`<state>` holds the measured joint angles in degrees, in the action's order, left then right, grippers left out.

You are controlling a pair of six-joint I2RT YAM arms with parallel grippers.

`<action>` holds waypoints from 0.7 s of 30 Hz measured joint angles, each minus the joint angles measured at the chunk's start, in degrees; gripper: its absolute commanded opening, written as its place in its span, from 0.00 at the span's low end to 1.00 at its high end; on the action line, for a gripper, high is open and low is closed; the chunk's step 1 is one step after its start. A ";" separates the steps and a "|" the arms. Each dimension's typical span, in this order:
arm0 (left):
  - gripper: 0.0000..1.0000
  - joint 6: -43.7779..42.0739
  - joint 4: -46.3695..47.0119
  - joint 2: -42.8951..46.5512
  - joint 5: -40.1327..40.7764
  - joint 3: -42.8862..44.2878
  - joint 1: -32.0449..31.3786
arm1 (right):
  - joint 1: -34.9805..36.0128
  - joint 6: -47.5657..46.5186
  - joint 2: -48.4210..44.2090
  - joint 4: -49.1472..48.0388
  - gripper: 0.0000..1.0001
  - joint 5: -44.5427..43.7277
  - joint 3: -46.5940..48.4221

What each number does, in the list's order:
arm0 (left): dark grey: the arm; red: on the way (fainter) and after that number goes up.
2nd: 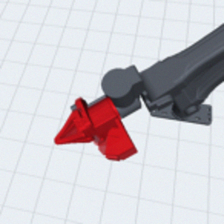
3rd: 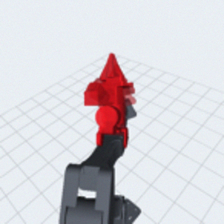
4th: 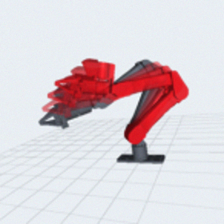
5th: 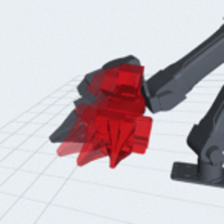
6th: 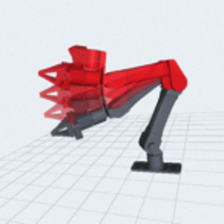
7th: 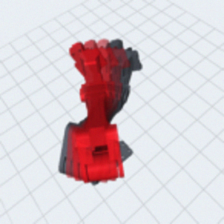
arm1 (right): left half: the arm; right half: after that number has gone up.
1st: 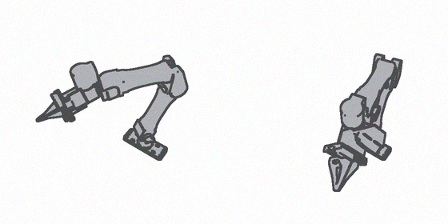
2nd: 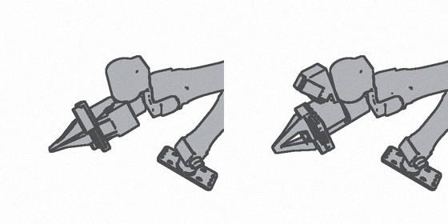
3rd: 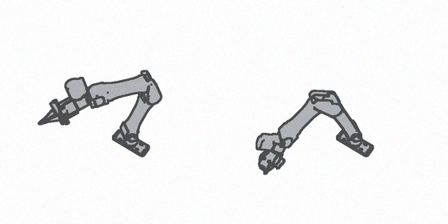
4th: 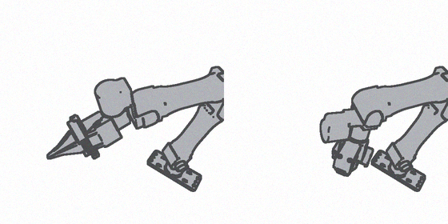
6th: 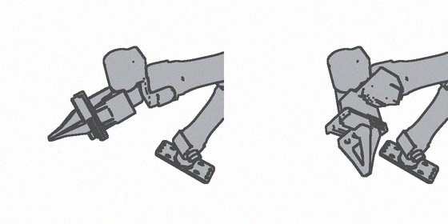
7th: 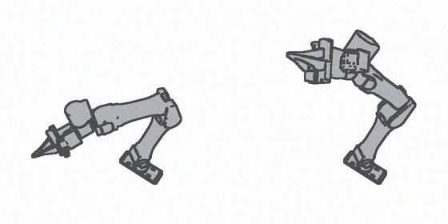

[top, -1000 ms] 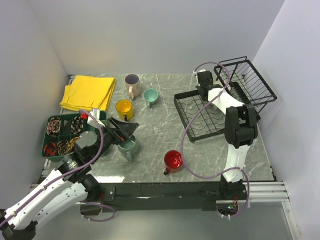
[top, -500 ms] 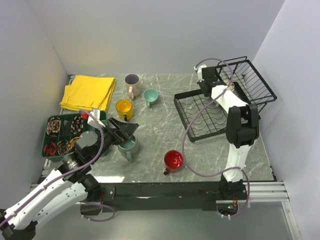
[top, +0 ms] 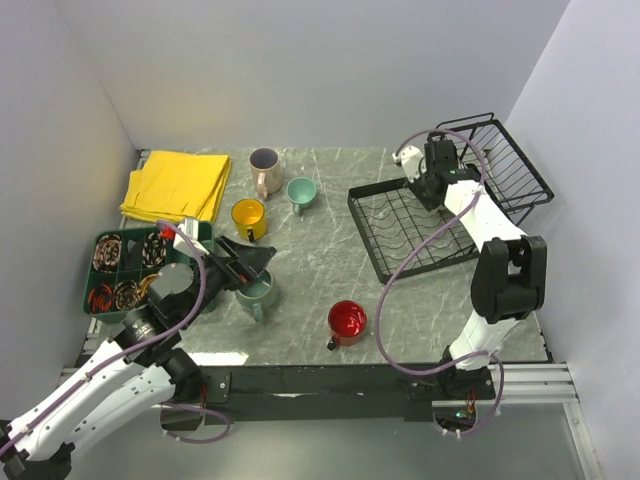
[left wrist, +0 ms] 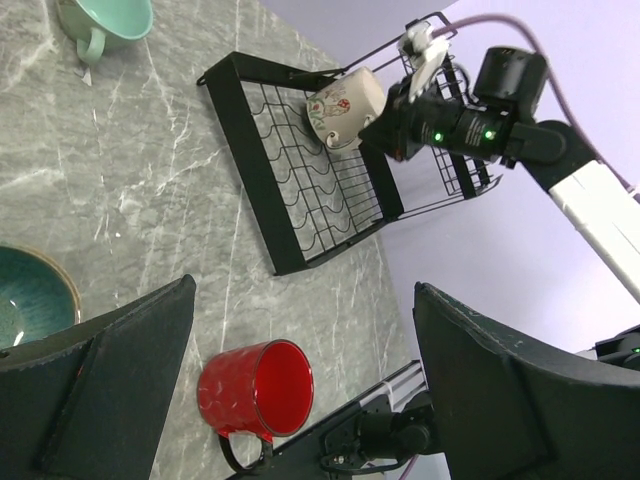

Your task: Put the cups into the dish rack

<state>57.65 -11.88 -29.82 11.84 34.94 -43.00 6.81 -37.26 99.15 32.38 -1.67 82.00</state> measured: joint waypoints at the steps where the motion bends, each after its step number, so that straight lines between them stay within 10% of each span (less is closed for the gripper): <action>1: 0.96 0.02 0.00 -0.02 0.00 0.00 0.00 | -0.26 -0.42 0.04 0.28 0.13 -0.28 -0.72; 21: 0.96 0.04 -0.24 1.70 0.07 0.00 0.00 | -1.05 -1.33 9.70 -0.57 0.15 -9.55 -1.11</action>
<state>57.69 -12.12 -28.12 11.90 34.94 -43.00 5.76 -38.59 108.86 31.81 -11.22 80.88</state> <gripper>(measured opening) 0.960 0.145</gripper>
